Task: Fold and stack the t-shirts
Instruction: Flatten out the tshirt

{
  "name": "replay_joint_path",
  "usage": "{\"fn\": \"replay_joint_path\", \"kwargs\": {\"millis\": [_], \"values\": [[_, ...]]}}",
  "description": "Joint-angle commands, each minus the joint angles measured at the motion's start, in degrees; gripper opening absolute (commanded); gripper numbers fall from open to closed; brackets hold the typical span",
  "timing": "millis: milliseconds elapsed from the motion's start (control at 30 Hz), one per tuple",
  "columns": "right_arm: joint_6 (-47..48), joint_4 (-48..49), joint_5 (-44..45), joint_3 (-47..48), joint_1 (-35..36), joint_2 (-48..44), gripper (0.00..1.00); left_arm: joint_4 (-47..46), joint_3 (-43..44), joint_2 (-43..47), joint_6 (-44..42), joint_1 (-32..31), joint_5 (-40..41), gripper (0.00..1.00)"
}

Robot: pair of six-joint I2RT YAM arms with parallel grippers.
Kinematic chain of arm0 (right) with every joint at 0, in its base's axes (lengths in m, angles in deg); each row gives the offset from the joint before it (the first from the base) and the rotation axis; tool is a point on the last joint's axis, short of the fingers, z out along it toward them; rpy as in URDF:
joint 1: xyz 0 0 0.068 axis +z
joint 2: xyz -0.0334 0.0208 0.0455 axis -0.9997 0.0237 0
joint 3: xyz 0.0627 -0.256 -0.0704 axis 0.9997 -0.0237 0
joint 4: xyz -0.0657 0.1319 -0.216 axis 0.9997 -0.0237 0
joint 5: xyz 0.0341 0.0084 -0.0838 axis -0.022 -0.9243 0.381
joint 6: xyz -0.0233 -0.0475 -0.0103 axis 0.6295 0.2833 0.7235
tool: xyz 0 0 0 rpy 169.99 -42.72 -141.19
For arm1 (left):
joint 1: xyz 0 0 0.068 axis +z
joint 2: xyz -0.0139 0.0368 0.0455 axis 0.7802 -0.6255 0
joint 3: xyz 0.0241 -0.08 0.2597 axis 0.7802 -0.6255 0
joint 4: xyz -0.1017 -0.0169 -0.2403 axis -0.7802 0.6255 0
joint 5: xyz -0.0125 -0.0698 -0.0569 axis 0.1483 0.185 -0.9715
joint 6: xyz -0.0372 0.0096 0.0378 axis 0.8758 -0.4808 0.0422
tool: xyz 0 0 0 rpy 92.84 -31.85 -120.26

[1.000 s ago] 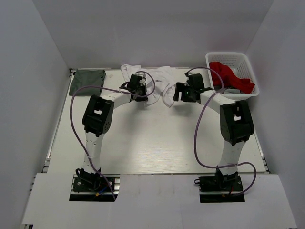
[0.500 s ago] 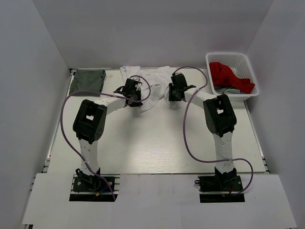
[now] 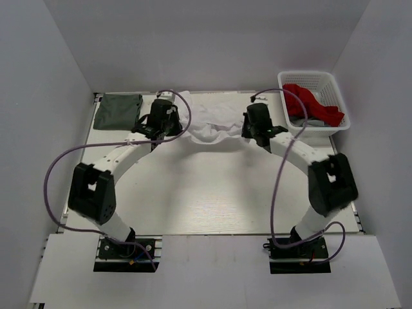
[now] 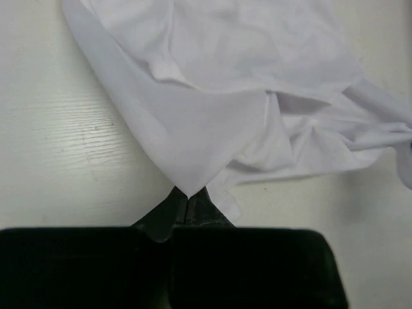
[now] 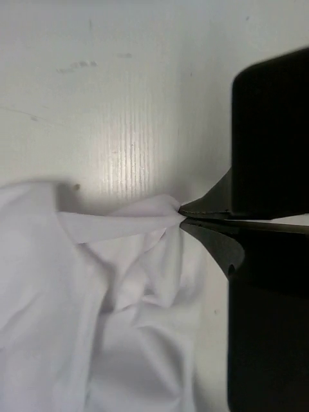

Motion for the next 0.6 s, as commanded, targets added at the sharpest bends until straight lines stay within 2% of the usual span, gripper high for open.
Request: {"fn": "replay_joint_path", "kwargs": {"millis": [0,33,67,100,267,333,433,567], "values": [[1.06,10.12,0.90,-5.53,-0.13,-13.80,0.00,-1.56,-2.38,10.65,0.22,0.04,1.29,0.00],[1.94,11.18,0.72,-7.21,-0.31,-19.74,0.00,-1.56,-3.52,14.85,0.22,0.04,0.68,0.00],[2.12,11.71,0.28,-8.01,-0.14,-19.80,0.00,-1.56,-3.53,17.06,0.22,0.04,0.67,0.00],[2.65,11.80,-0.59,-9.84,-0.22,-25.37,0.00,-1.56,-4.22,19.17,0.22,0.04,-0.20,0.00],[5.81,10.32,-2.63,-10.21,-0.13,-36.13,0.00,0.62,-1.69,31.04,0.22,0.04,-1.53,0.00],[6.60,7.77,-0.97,-7.15,-0.13,-40.78,0.00,2.73,1.03,36.21,0.22,0.04,1.80,0.00],[7.92,5.83,-0.69,-4.68,-0.14,-46.67,0.00,5.02,3.93,41.15,0.22,0.04,2.60,0.00],[8.72,2.14,-5.85,1.80,-0.13,-53.19,0.00,6.60,7.89,46.70,0.22,0.04,-5.36,0.00]]}}
